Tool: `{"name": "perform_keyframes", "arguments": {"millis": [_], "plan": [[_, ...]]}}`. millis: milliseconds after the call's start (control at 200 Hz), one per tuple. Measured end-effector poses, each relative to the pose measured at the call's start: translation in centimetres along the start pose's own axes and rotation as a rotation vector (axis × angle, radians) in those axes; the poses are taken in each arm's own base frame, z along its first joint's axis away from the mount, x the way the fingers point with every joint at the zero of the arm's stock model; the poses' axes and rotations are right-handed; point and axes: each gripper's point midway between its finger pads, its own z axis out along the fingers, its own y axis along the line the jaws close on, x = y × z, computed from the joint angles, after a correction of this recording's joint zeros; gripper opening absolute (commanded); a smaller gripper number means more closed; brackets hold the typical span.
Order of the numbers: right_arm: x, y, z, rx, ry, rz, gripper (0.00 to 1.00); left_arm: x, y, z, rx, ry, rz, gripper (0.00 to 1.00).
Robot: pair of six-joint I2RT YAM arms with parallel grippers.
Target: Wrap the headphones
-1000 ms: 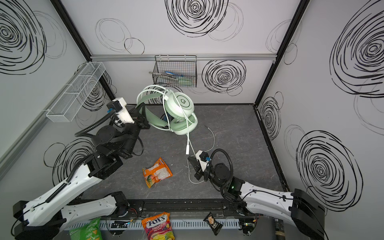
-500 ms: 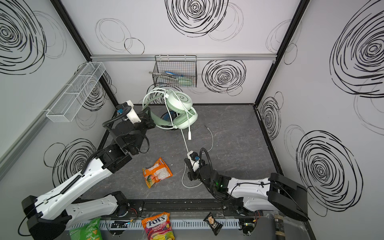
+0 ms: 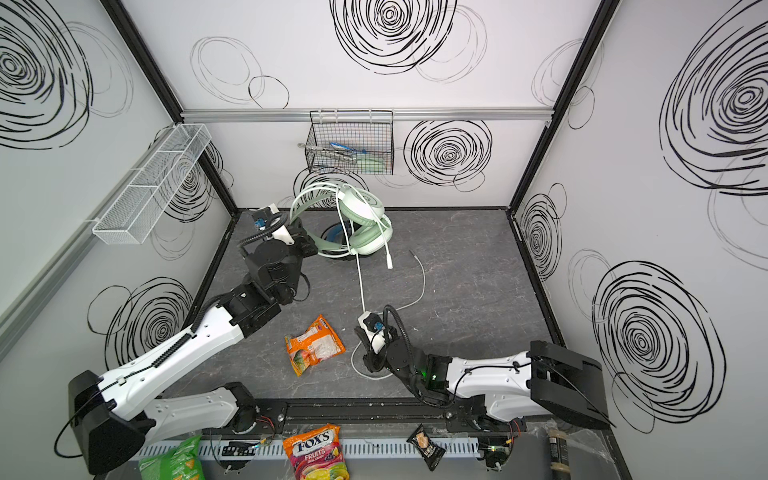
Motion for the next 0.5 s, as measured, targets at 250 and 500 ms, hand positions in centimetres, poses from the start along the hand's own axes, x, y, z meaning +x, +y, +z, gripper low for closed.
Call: {"name": "perform_keyframes", "arguments": {"millis": [250, 500], "plan": [[-2.8, 0.6, -0.9, -0.027, -0.019, -0.022, 0.0, 2.0, -1.7, -0.4, -0.067, -0.115, 0.327, 0.0], [-4.7, 0.4, -2.1, -0.026, -0.02, -0.047, 0.0, 5.0, -4.0, -1.2, -0.051, -0.147, 0.65, 0.0]]}}
